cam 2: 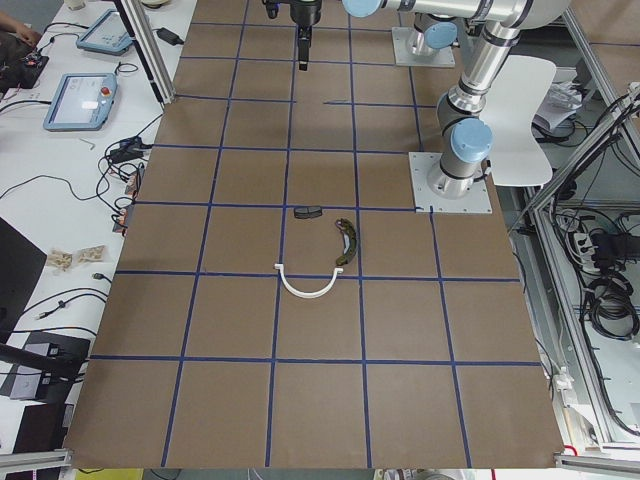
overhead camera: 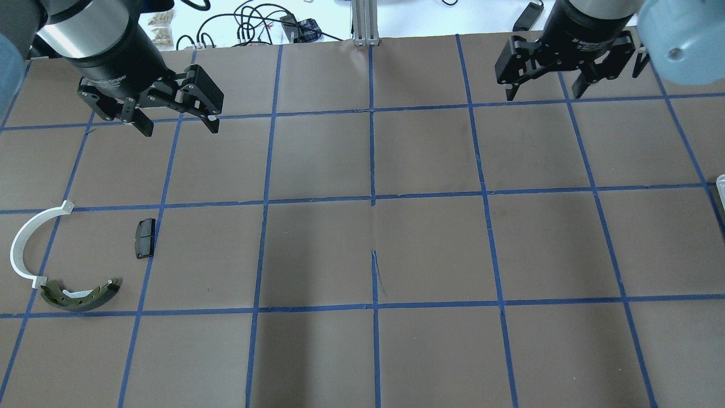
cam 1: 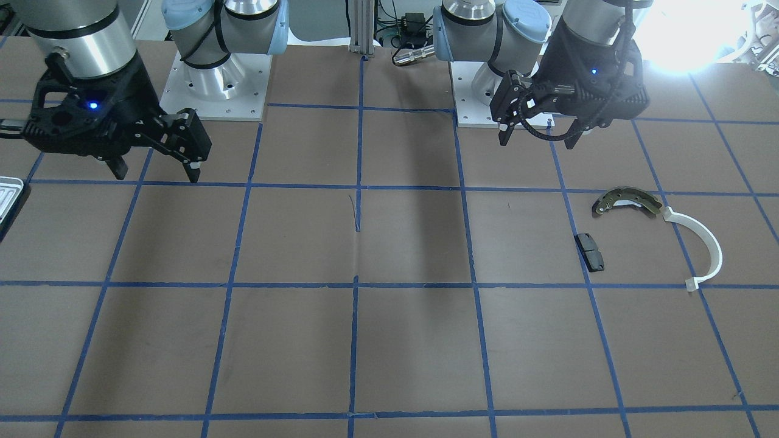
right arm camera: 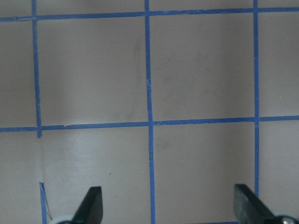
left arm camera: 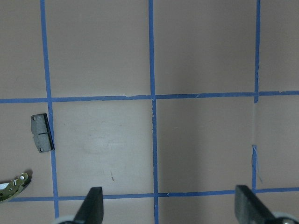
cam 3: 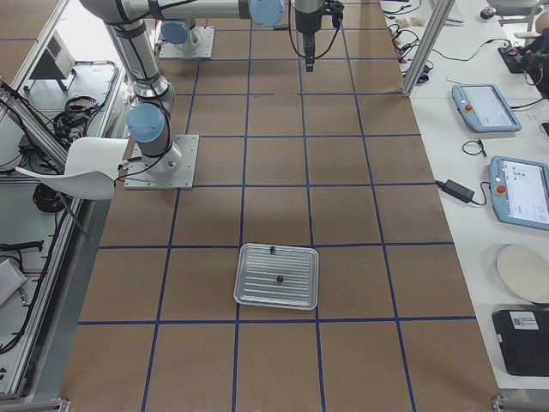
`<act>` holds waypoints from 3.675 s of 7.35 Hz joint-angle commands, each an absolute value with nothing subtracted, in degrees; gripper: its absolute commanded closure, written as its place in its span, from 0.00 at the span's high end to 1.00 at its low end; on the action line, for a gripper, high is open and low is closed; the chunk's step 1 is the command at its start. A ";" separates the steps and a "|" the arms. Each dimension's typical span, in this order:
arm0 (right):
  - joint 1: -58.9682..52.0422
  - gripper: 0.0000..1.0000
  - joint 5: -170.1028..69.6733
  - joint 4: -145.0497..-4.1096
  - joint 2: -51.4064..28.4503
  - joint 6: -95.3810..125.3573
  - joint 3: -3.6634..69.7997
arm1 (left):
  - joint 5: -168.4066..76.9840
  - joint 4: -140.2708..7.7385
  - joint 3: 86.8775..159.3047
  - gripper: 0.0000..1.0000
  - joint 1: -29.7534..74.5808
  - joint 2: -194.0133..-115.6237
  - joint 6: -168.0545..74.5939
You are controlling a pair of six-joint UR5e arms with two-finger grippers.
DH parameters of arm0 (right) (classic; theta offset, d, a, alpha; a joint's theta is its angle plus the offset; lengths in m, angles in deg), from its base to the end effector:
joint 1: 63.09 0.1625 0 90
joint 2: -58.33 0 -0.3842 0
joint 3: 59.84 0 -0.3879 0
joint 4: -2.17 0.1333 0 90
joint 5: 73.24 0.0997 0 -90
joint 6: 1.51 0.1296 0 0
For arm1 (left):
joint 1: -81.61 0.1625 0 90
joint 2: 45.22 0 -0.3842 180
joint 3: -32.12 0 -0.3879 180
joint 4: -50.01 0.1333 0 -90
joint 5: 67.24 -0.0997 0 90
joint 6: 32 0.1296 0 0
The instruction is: Place bearing gear from tray to pile
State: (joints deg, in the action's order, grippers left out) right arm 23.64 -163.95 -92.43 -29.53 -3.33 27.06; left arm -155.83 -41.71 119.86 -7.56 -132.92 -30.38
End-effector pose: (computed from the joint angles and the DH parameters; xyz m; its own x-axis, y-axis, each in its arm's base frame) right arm 0.1022 -0.5207 0.4336 -0.9995 0.0266 0.0154 0.0250 0.9950 -0.0964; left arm -0.1296 -0.4792 0.4528 -0.9996 0.0150 0.0232 0.0138 0.9986 -0.0502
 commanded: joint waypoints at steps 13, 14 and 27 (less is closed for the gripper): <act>-34.00 0.96 -159.91 -118.06 -0.92 -113.31 33.58 | -159.53 -44.21 120.89 1.00 -8.21 -132.50 -30.07; -34.00 0.90 -158.68 -120.59 0.05 -111.83 33.85 | -159.53 -44.21 120.89 1.00 -8.30 -132.50 -30.24; -25.42 0.18 -159.10 -102.59 -18.24 -90.54 35.16 | -159.62 -44.21 121.33 1.00 -8.30 -132.15 -30.51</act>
State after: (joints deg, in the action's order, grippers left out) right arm -29.34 -158.94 -111.05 -10.43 -99.47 33.84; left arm -159.61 -44.20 121.33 -8.31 -132.16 -30.51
